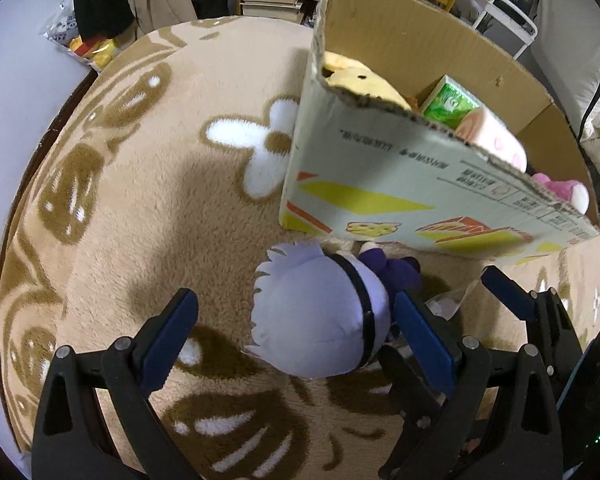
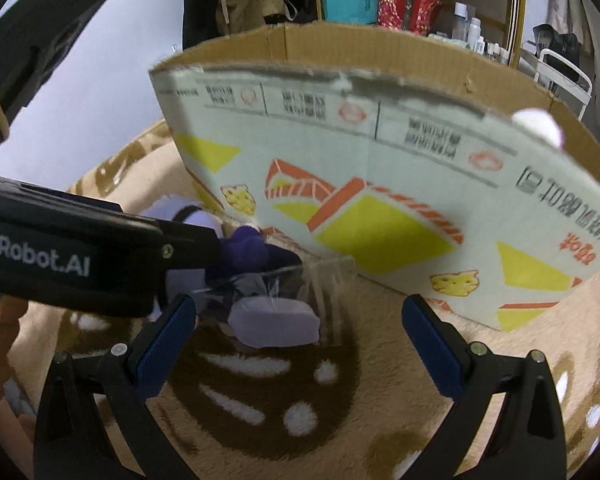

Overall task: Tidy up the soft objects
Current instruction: 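Grasp the white-and-purple plush doll with the left tool while the right tool grasps the clear bag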

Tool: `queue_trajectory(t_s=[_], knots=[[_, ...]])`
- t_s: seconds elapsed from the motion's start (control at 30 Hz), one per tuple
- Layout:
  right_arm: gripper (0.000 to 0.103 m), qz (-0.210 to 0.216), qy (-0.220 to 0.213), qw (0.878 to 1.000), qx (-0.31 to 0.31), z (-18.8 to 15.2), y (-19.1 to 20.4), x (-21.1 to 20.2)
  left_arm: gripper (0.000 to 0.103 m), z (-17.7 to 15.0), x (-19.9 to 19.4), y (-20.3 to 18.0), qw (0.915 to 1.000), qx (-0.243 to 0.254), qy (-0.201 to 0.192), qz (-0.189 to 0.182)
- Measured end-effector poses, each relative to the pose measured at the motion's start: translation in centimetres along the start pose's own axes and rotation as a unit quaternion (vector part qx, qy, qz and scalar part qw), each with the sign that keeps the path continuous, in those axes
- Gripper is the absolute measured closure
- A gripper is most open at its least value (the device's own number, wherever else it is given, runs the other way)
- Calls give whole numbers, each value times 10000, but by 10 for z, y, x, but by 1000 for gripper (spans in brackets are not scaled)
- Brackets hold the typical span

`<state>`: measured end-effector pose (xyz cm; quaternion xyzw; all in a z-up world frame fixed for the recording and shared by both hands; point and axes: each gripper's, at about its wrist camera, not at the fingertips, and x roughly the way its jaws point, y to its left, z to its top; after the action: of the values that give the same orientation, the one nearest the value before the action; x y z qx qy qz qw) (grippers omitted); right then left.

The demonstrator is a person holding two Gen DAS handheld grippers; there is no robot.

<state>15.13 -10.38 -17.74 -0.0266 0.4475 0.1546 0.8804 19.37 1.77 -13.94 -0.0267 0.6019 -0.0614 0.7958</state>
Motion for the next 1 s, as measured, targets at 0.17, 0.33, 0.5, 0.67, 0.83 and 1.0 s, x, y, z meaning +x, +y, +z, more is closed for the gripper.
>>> queue_trajectory(t_s=[0.17,0.33,0.5,0.67,0.83,1.0], knots=[[0,83,58,9999,72,2,-2,6,6,1,4,-1,10000,-12,41,-40],[0,112,39,9999,111,2,-4,8,6,3,9,1,9999,-34,105,-68],[4,133,81,9995,273,0,-14,8,6,6,15,5,9999,-17,126,-101],[12,182,105,9991,381,1,-20,6,14,6,17,7,9994,-82,158,-307],[16,151,133,9993,317,1,-20,5,23,3,18,8,9983,-181,170,-525],[16,124,115,9990,418,-1,-22,0,37,1,15,10,9967,-234,139,-764]])
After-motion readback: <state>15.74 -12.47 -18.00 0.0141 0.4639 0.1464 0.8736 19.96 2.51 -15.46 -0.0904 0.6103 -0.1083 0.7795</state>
